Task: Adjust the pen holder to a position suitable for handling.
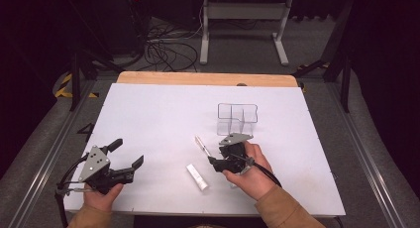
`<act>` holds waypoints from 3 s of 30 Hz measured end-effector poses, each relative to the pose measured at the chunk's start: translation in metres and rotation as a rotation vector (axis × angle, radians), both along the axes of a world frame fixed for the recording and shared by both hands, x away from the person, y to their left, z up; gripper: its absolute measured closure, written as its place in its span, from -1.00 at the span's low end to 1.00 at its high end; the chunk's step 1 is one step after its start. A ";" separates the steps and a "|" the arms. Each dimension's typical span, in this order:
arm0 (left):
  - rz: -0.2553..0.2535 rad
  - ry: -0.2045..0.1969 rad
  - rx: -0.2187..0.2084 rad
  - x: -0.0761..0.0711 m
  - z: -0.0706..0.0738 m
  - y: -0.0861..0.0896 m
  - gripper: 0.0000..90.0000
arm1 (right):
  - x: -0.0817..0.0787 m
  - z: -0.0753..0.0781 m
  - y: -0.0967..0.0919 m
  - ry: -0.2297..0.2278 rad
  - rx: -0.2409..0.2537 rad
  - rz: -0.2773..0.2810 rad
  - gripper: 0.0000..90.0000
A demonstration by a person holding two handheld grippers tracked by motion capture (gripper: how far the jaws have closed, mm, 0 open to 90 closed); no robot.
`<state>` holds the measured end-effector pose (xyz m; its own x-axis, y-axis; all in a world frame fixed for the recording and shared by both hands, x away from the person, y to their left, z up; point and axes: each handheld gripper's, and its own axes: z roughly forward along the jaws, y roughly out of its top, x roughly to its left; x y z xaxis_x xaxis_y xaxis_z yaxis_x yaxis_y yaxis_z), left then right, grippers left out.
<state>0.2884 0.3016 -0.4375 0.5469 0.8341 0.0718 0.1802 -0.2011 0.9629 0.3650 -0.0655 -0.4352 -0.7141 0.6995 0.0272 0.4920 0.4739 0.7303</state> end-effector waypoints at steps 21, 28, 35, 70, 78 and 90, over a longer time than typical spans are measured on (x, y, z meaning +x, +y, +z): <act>-0.002 0.002 0.004 0.000 0.000 0.000 -0.70 | 0.001 -0.015 0.014 0.112 -0.147 -0.026 0.39; -0.002 0.003 0.004 0.000 -0.001 0.000 -0.70 | 0.000 -0.020 0.017 0.128 -0.174 -0.038 0.49; 0.000 0.004 0.006 0.000 -0.001 0.000 -0.70 | 0.000 -0.024 0.020 0.120 -0.188 -0.045 0.61; 0.000 0.002 0.005 0.000 -0.001 0.000 -0.70 | -0.004 0.004 0.006 0.042 -0.071 -0.039 0.81; 0.000 0.001 0.006 0.000 -0.001 0.000 -0.70 | -0.009 0.028 -0.003 0.009 -0.030 -0.026 0.81; 0.001 0.002 0.007 0.000 -0.001 0.000 -0.70 | -0.011 0.049 -0.015 0.001 0.007 0.001 0.81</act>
<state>0.2887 0.3012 -0.4382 0.5463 0.8341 0.0763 0.1826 -0.2076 0.9610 0.3542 -0.0808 -0.3858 -0.7145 0.6988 0.0331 0.4926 0.4689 0.7332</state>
